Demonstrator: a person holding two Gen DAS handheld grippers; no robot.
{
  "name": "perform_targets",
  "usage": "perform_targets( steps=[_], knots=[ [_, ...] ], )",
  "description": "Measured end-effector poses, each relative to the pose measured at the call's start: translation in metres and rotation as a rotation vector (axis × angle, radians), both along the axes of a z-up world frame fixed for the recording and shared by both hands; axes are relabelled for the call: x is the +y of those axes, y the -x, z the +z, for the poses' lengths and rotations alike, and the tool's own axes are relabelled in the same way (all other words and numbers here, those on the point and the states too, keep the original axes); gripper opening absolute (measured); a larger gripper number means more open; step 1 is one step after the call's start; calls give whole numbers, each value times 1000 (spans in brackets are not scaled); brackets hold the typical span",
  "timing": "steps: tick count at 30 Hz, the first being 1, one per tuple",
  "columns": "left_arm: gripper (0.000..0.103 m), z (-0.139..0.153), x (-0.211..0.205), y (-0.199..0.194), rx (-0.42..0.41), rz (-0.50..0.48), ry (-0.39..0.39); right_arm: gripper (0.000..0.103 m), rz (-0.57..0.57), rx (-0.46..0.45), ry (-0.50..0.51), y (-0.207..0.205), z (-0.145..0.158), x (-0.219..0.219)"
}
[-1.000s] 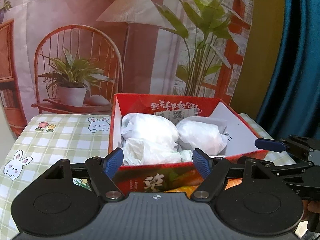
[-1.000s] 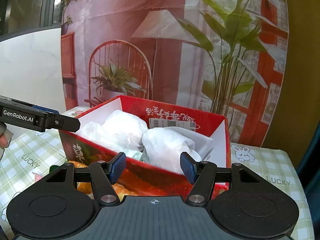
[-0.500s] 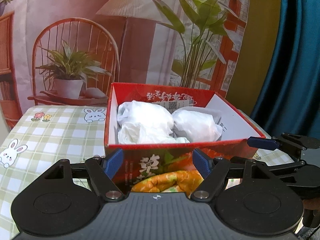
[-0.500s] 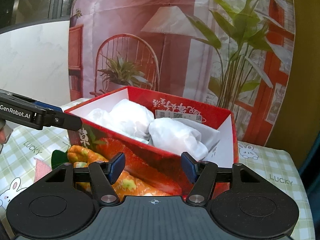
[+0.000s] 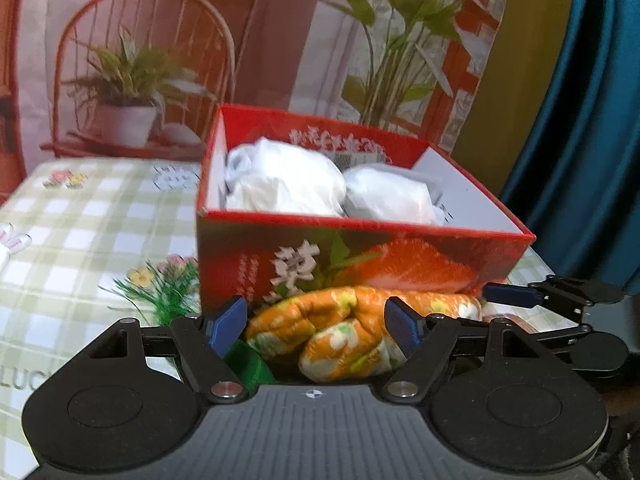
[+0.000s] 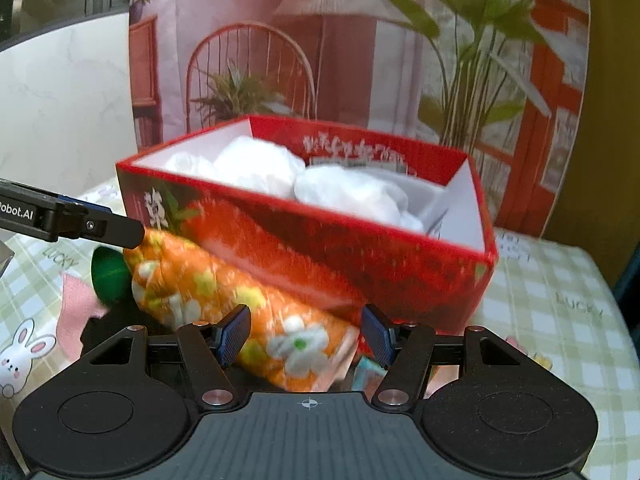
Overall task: Organize soft objects
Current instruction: 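Lower the right tool to the orange floral cloth roll and grasp it, then carry the orange floral roll with both tools and open them over the red box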
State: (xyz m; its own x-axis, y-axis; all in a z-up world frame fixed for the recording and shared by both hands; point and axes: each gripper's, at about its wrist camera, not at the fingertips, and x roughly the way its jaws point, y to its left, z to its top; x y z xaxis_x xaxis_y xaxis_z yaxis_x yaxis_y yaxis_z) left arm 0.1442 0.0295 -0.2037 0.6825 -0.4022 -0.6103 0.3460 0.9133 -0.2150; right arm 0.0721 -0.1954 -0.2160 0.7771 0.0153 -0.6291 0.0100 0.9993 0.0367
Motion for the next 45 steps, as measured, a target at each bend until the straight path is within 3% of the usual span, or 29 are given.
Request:
perform_targets(
  steps=[11,15,18,24,33,39,45],
  knots=[
    [77,-19,-14,-14,25,-43,-22,59,-17,75,-103,-12,-22,-9],
    [59,-19,-13,-14,28,-39,-28,43,-22,75,-111,-12,-19,-9],
    [51,-18,-7,-13,32,-44,-1,35,-18,74,-114,-11,-16,-9],
    [33,-10,1,-5,-3,-14,22,29,-23,48,-94,-5,-8,0],
    [33,-2,4,-2,-23,2,41,26,-19,-29,-75,6,10,4],
    [35,-3,2,-1,-15,0,39,26,-33,-25,-76,9,9,1],
    [61,-4,1,-3,-18,-6,68,26,-32,-4,-67,8,1,3]
  ],
)
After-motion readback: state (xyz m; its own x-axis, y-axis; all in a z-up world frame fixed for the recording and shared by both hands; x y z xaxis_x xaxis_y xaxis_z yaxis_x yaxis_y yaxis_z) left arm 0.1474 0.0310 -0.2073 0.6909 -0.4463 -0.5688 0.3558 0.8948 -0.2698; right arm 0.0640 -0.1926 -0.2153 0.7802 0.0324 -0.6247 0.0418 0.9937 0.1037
